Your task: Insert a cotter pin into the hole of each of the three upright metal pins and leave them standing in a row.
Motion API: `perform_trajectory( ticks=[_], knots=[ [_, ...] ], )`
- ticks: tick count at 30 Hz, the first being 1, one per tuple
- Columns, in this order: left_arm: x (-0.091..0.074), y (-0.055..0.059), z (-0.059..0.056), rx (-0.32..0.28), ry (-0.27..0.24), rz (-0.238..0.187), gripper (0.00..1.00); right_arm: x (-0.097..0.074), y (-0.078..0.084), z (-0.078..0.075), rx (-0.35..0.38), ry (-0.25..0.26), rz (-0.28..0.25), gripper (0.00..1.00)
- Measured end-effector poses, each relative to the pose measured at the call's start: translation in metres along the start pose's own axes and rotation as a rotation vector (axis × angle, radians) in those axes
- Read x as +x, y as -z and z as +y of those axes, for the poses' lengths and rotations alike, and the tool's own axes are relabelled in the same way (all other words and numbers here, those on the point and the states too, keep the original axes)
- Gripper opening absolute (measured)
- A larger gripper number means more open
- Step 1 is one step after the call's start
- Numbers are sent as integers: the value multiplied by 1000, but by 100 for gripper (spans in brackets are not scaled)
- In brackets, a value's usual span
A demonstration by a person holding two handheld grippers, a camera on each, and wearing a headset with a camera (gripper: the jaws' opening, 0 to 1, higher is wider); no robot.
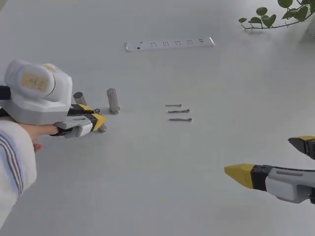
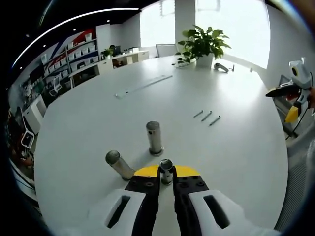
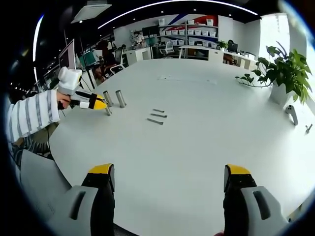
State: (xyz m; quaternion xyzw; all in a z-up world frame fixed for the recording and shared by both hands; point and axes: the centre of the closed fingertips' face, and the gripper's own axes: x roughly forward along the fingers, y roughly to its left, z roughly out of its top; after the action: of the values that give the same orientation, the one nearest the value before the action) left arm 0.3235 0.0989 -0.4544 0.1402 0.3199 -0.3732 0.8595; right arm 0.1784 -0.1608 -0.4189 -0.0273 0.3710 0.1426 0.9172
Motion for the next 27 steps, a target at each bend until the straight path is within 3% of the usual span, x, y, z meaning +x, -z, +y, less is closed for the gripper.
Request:
perform_trajectory(
  ticks=[6, 9, 15, 18, 27],
  knots=[
    [0, 1, 2, -48, 4, -16, 6, -1, -1, 1, -2, 0, -1, 90],
    [0, 1, 6, -20, -26, -31, 5, -1, -1, 1, -3, -3, -1, 90],
    [-4, 4, 8, -21, -47, -11, 5, -1, -2, 2, -5, -3, -6, 90],
    [-7, 6, 4, 27, -50, 4, 5, -2, -3, 3, -9, -4, -8, 90],
    [-24, -1, -23, 46, -5, -31, 5, -3, -7, 6, -20, -10, -20, 90]
  ],
)
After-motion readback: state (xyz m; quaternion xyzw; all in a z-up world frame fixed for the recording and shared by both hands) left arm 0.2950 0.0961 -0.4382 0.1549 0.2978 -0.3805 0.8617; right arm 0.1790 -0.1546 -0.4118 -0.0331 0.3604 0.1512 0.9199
